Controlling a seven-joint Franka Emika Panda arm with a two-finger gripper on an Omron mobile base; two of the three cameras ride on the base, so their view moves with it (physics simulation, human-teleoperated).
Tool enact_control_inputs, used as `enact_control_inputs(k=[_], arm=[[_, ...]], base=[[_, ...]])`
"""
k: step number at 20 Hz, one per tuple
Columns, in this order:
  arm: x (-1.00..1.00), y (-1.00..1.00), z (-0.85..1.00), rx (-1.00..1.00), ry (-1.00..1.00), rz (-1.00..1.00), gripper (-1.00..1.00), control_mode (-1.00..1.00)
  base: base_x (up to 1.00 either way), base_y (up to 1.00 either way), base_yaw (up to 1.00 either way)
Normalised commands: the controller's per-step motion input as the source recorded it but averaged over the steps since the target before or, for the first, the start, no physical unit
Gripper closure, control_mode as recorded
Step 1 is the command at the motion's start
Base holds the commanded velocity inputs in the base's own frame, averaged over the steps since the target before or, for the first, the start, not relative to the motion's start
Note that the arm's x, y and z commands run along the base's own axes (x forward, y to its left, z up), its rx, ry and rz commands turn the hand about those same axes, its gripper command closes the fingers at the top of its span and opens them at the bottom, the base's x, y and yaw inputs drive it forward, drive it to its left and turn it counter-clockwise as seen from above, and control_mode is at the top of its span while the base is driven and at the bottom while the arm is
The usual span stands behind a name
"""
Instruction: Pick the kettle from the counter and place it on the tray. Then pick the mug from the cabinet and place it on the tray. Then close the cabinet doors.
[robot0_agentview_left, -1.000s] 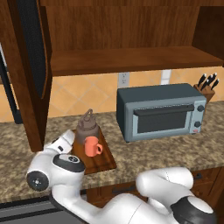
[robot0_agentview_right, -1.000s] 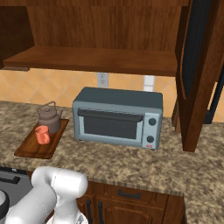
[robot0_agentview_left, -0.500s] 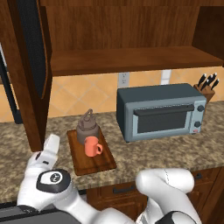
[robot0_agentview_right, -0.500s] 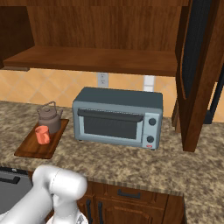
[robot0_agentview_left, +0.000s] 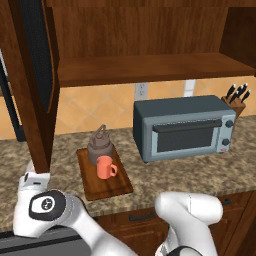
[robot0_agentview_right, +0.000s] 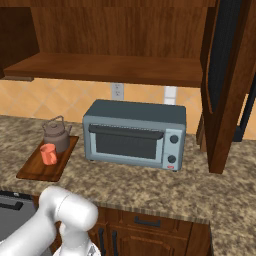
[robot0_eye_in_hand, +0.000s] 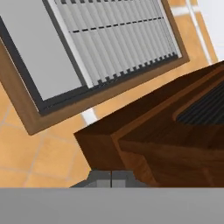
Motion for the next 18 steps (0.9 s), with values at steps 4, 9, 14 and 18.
enact_control_inputs(k=[4,9,14,18], arm=[[0.0,0.16,0.0,0.0,-0.02,0.0,1.0,-1.0],[0.0,0.45,0.11,-0.02,-0.31,-0.09,1.0,-1.0],[0.0,0.43,0.25,-0.03,-0.23,-0.1,1.0,-1.0],[0.0,0.38,0.24,-0.01,-0.15,-0.14,1.0,-1.0]], base=[[0.0,0.0,0.0],[0.0,0.0,0.0],[0.0,0.0,0.0],[0.0,0.0,0.0]])
